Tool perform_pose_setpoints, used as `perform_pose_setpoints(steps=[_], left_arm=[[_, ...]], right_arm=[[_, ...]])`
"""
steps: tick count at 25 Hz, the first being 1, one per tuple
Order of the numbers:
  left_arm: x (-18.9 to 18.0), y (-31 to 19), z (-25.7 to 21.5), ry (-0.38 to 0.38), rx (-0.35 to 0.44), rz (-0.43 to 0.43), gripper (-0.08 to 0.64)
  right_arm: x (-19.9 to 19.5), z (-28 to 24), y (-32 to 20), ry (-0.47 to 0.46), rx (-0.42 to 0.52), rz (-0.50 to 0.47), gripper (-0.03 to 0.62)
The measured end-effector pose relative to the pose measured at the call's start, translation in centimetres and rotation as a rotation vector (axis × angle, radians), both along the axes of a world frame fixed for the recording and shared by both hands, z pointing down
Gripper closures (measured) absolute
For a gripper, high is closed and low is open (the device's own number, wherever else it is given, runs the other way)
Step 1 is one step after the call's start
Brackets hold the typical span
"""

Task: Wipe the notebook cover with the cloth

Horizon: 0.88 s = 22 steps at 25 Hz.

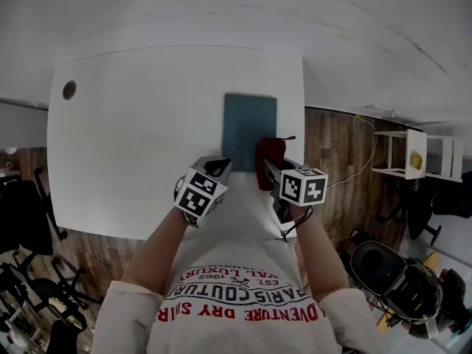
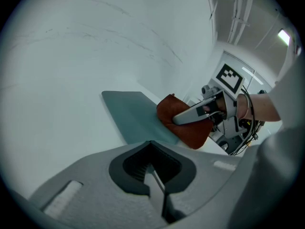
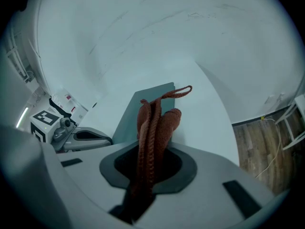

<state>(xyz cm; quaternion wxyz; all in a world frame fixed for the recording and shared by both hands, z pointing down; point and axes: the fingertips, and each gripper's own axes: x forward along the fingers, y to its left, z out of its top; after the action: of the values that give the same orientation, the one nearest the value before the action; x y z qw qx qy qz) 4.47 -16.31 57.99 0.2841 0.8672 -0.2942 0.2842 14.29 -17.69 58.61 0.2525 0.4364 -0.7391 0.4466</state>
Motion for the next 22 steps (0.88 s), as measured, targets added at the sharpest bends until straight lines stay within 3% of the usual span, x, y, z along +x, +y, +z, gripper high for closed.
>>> perform_pose_setpoints(steps=[13, 18, 22], left_arm=[[-0.2, 0.3, 0.1, -0.004, 0.009, -0.004, 0.551], [0.0, 0.6, -0.1, -0.021, 0.049, -0.009, 0.551], [0.0, 0.9, -0.3, 0.006, 0.034, -0.031, 0.551]], right_arm=[[4.8, 0.4, 1.5, 0.105, 0.006, 0.112, 0.522], [5.7, -0.5, 2.0, 0.051, 0.01, 0.165, 0.522], [5.0, -2.1, 2.1, 0.039, 0.061, 0.16, 0.522]])
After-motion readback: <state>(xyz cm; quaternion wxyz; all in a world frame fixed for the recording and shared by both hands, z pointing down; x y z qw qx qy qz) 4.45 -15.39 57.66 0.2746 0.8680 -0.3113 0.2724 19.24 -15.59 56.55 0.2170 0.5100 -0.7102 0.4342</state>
